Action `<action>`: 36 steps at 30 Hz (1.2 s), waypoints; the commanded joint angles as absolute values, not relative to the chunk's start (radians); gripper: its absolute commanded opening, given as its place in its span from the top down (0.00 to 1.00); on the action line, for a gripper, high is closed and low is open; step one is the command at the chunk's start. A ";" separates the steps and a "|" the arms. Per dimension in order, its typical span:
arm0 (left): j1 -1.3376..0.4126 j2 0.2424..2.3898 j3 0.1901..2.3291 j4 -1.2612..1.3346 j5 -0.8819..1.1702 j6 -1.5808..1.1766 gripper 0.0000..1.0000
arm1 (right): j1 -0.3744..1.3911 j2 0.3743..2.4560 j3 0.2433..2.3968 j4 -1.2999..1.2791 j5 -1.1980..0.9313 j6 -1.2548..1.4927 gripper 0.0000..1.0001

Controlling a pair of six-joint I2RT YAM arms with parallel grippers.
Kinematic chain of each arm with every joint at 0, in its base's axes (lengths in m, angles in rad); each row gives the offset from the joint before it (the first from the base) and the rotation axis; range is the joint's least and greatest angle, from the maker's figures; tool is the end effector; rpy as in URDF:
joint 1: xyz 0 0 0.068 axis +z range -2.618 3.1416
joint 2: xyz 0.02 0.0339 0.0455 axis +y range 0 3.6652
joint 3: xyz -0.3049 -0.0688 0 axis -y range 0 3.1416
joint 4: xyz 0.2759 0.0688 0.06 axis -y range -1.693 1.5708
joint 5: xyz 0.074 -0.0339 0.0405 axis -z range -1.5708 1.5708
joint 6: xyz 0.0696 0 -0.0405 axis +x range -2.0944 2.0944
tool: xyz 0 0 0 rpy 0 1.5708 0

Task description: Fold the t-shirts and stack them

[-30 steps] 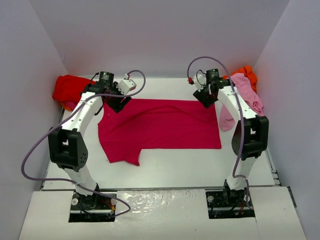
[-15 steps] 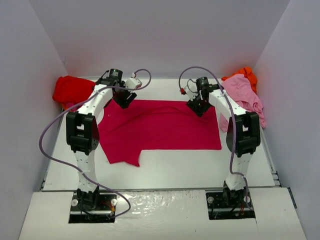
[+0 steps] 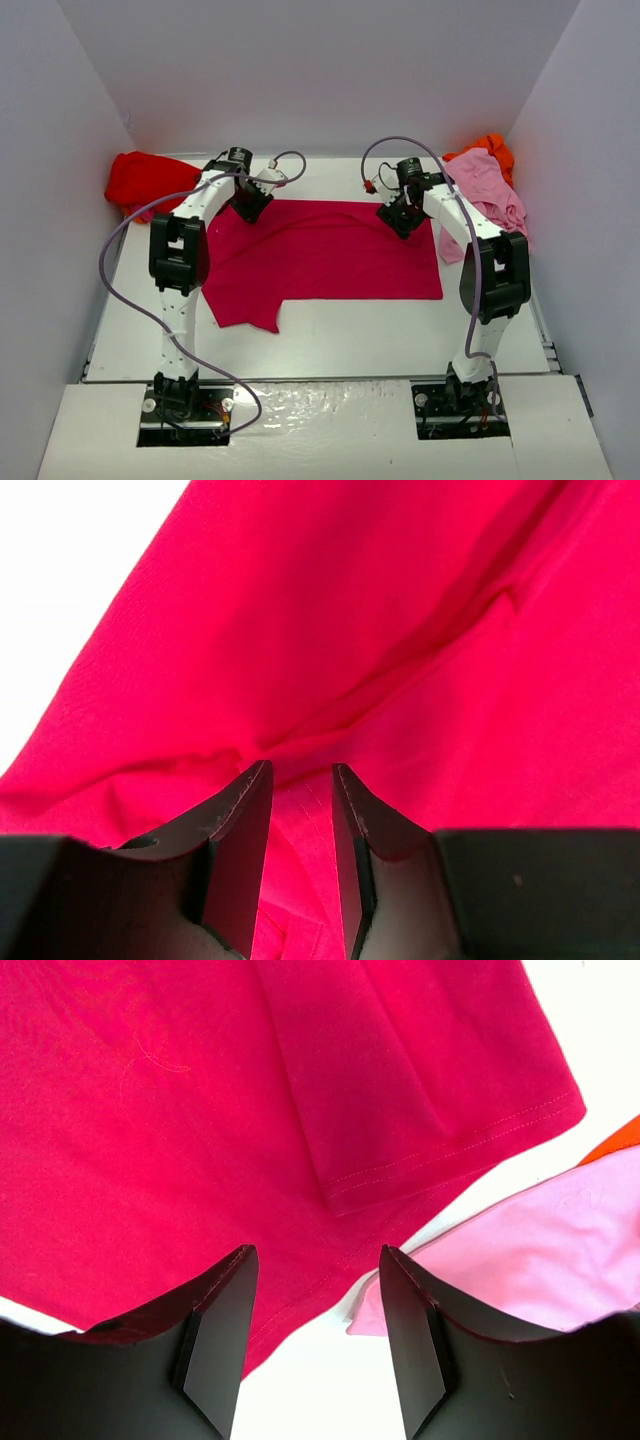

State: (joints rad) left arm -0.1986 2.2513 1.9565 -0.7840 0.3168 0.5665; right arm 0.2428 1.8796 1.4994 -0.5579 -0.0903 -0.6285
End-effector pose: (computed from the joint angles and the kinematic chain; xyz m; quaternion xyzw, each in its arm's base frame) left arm 0.5442 -0.1316 0.2042 0.3932 0.8742 -0.1064 0.2644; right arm 0.4604 0.1205 0.2417 -0.4134 0.8548 -0.0175 0.3132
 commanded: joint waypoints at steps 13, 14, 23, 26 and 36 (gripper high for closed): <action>-0.148 2.278 2.079 -0.858 0.306 0.619 0.74 | 0.241 1.824 1.494 -0.564 -0.063 -0.611 0.48; -0.147 2.280 2.089 -0.864 0.307 0.621 0.72 | 0.241 1.825 1.494 -0.564 -0.063 -0.611 0.47; -0.148 2.348 2.230 -0.996 0.383 0.646 0.47 | 0.241 1.836 1.489 -0.563 -0.069 -0.606 0.44; -0.149 2.368 2.258 -1.042 0.413 0.656 0.47 | 0.241 1.837 1.482 -0.562 -0.066 -0.607 0.44; -0.149 2.401 2.275 -1.125 0.432 0.690 0.81 | 0.241 1.835 1.478 -0.563 -0.069 -0.603 0.44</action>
State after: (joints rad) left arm -0.1539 2.4286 2.2219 -1.0624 0.3990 0.6563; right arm 0.2428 1.8782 1.4792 -0.5579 -0.0834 -0.6144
